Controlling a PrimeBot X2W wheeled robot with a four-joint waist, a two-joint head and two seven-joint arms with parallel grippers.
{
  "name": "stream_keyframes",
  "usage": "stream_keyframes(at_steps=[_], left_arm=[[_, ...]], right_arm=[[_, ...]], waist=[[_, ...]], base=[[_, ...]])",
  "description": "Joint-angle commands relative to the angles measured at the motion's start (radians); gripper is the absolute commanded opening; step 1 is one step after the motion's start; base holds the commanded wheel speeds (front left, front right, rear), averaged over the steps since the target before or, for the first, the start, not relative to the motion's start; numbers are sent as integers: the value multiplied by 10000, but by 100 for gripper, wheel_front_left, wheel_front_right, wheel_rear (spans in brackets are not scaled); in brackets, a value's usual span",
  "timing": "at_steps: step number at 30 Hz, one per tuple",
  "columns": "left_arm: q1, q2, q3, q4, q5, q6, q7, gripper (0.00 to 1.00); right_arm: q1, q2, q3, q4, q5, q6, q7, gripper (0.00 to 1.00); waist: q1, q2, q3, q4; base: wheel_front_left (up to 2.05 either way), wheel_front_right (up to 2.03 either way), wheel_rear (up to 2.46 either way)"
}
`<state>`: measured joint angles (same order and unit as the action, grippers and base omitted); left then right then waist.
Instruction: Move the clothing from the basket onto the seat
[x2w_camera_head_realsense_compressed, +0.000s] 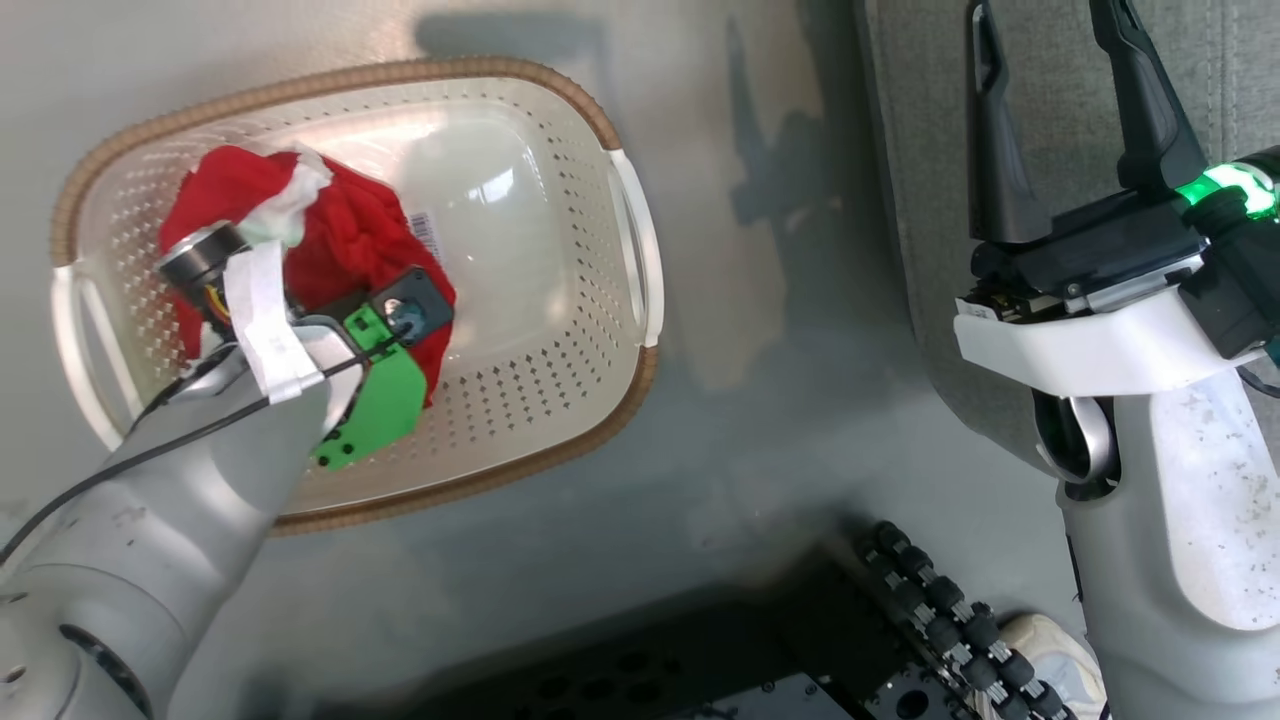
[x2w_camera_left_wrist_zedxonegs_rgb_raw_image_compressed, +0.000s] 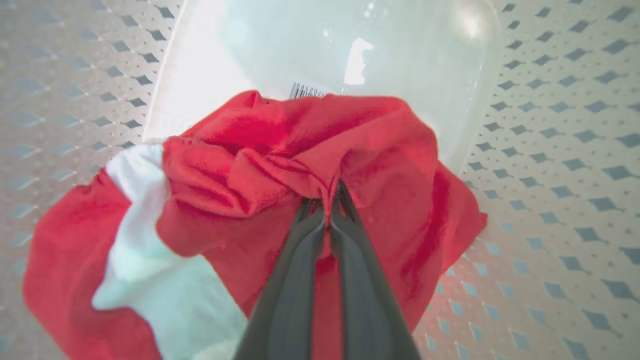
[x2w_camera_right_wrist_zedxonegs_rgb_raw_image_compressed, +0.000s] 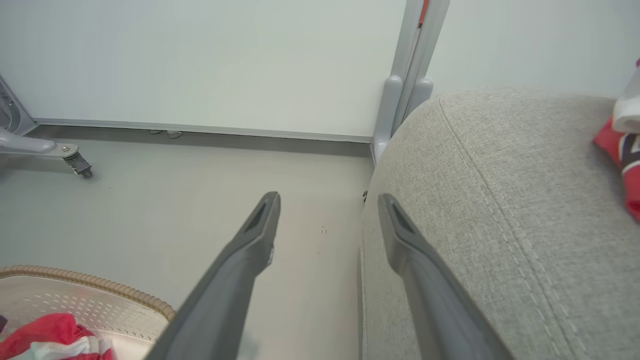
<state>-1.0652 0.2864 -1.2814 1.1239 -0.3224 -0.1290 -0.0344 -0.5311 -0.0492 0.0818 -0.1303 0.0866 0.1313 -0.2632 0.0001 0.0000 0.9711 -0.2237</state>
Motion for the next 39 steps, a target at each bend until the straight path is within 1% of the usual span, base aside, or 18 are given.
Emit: stream_keyframes(at_steps=[1, 5, 11, 17, 22, 26, 30, 35, 39], left_arm=[[41, -67, 4, -29, -140, -19, -226, 0], [280, -329, 2, -21, -45, -20, -825, 0], [542, -695, 5, 77, -254, -20, -1628, 0], [777, -993, 3, 10, -897, -20, -2163, 0], [994, -1053, 86, -229, -1440, -20, -2316, 0], [1212, -907, 540, -1018, -1563, -11, -2314, 0], [1614, -746, 1106, -1849, -1411, 141, -2311, 0], [2109, -582, 2000, -2910, -1218, 346, -2312, 0], [2443, -561, 2798, -3776, -1041, 476, -2313, 0]], right_arm=[[-24, -24, -29, 58, -42, -10, -24, 100], [75, -24, -2, 236, -74, -10, -24, 100], [280, -26, -47, 541, -175, -10, -24, 100], [589, -26, -145, 871, -218, -10, -24, 100], [979, -27, -173, 1087, -246, -10, -24, 100], [1307, -27, -257, 1205, -248, -10, -24, 100], [1644, -26, -369, 1338, -242, -11, -24, 100], [2046, -27, -469, 1472, -200, -11, -24, 100], [2321, -27, -512, 1564, -158, -11, -24, 100]], waist=[[-1, 0, -446, 268], [-1, 0, -1066, 478], [-1, 0, -2060, 814], [-1, 0, -3084, 1139], [-1, 0, -3893, 1343], [-1, 0, -4557, 1470], [-1, 0, -5232, 1576], [-1, 0, -5983, 1686], [-1, 0, -6428, 1737]], base=[[0, 0, 0], [0, 0, 0], [0, 0, 0], [0, 0, 0], [0, 0, 0], [0, 0, 0], [0, 0, 0], [0, 0, 0], [0, 0, 0]])
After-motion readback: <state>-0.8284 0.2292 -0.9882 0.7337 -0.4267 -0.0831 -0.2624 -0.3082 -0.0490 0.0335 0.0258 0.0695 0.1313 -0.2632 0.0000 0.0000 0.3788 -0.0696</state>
